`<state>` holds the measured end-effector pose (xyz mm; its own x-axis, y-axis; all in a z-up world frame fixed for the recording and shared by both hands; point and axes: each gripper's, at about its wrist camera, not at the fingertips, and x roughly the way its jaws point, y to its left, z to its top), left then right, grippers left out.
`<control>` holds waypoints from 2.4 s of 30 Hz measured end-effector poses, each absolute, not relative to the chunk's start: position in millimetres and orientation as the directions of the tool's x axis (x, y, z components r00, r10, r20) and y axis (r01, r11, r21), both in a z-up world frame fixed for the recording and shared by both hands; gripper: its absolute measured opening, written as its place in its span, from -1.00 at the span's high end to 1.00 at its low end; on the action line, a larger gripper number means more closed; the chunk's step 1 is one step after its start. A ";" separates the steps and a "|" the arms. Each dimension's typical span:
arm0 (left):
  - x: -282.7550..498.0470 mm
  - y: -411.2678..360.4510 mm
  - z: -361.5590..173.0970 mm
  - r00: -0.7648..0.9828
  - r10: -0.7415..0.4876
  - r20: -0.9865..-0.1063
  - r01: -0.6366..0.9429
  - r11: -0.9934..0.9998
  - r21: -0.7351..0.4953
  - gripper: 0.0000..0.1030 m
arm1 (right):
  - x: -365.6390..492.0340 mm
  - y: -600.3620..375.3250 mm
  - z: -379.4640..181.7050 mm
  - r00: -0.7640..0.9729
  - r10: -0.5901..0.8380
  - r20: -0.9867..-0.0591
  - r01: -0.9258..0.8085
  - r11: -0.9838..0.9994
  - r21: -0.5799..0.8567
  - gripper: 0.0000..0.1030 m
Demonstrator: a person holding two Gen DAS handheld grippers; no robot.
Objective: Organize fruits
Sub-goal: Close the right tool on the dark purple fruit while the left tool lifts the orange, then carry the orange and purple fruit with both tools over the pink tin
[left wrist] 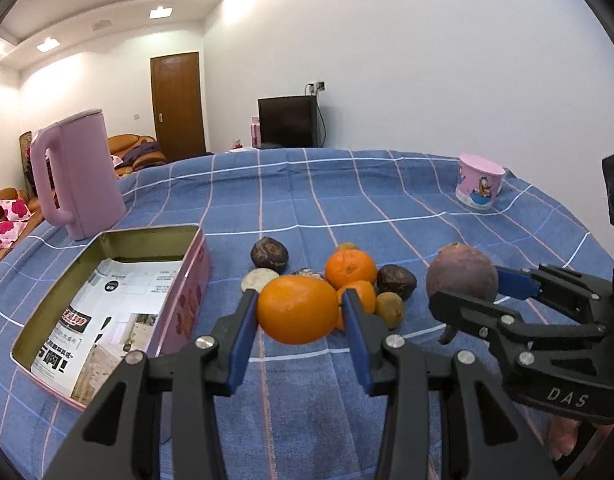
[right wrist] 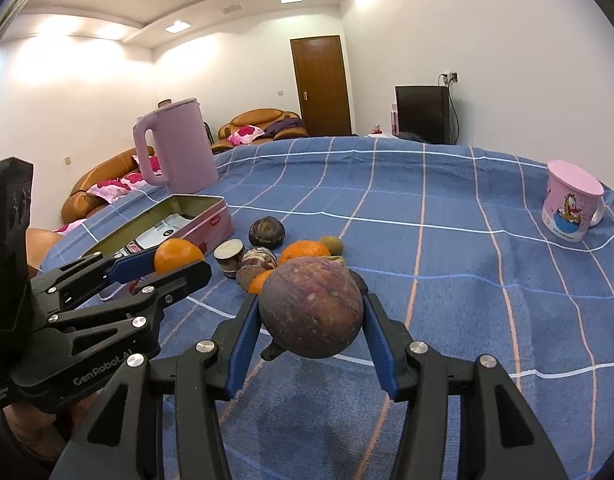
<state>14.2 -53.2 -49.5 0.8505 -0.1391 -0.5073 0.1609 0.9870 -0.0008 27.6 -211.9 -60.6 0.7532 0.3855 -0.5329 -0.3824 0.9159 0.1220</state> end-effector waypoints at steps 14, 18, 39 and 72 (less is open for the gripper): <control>6.7 -53.2 -42.0 0.878 -0.126 -0.463 0.153 0.988 0.021 0.15 | 18.0 -214.6 -56.5 0.778 0.395 -0.488 -0.392 0.913 0.115 -0.03; 5.1 -52.1 -40.6 0.884 -0.122 -0.451 0.148 0.989 0.023 0.15 | 16.0 -214.5 -55.2 0.784 0.396 -0.477 -0.392 0.913 0.113 -0.03; -1.0 -41.0 -25.9 0.913 -0.070 -0.402 0.100 0.993 0.056 0.15 | 7.0 -202.6 -42.1 0.813 0.391 -0.431 -0.405 0.912 0.063 -0.03; 33.6 91.1 -28.4 0.865 0.125 -0.486 -0.144 0.990 -0.002 0.15 | 56.3 -73.4 -18.4 0.710 0.527 -0.467 -0.601 0.800 -0.011 -0.03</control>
<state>33.6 91.1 -28.4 0.8650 0.1252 -0.4859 -0.1443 0.9895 -0.0019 56.3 -73.4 -18.4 0.7100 0.5270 -0.4671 -0.6006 0.7995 -0.0109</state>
